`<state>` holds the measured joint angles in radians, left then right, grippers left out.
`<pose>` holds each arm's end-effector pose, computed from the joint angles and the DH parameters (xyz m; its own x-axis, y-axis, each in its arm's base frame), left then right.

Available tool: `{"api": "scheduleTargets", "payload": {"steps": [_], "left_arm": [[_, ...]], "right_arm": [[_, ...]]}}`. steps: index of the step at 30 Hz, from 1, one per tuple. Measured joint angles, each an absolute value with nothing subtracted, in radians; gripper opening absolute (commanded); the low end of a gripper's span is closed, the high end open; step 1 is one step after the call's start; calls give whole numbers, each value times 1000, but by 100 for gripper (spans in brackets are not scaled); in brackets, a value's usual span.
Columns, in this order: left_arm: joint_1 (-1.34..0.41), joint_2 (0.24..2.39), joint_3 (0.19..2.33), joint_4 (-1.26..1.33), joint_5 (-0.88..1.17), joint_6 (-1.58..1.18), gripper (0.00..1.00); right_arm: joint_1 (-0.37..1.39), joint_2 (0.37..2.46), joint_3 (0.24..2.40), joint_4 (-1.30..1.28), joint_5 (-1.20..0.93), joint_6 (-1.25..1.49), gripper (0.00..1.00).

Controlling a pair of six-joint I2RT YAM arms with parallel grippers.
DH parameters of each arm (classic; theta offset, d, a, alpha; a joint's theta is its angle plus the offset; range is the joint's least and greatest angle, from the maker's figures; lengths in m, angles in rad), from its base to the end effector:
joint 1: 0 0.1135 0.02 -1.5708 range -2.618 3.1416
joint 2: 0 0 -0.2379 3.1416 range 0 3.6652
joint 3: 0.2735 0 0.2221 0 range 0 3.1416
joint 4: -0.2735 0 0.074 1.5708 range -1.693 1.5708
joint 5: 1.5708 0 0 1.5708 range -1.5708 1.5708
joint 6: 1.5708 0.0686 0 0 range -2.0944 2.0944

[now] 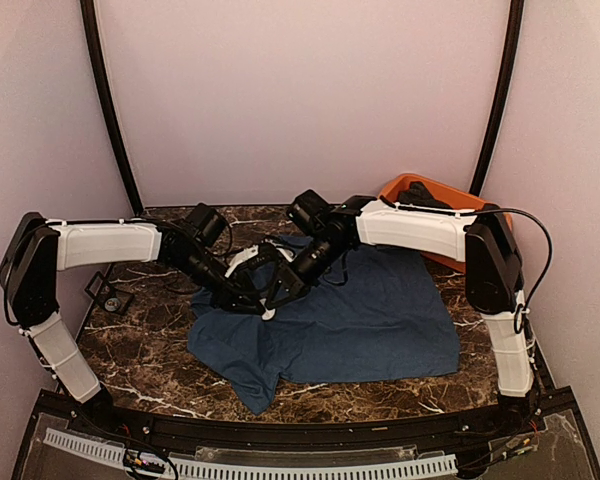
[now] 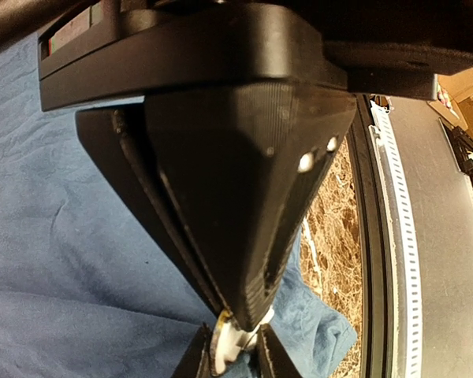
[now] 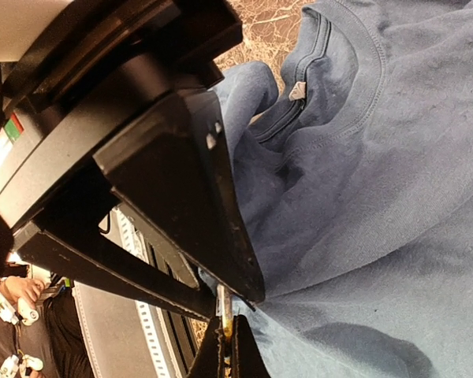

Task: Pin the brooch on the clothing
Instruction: Pin the brooch to the flattened clothing.

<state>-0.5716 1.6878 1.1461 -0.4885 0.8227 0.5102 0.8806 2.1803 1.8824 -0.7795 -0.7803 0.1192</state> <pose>0.2453 -0.2176 0.1875 -0.2946 0.5845 -0.7560 0.9501 0.0946 -0.2971 0.2406 0.3672 0.1950 -0.6472 -0.6511 -0.3966 -0.6881 0.2750 0.6715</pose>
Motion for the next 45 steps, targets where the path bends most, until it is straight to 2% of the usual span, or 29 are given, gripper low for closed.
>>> {"api": "scheduleTargets", "payload": {"steps": [5,8,13,37,45], "left_arm": [[-572,1689,1147,-488,818,513,13],[-572,1694,1153,-493,814,516,6],[-572,1704,1164,-501,804,521,5],[-573,1728,1179,-498,834,565,9],[-573,1737,1189,-508,843,566,17]], "right_arm": [[881,2180,1883,-783,-781,125,0],[880,2180,1883,-785,-781,125,0],[877,2180,1883,-792,-781,124,0],[879,2180,1895,-823,-719,107,0],[880,2180,1895,-827,-706,104,0]]}}
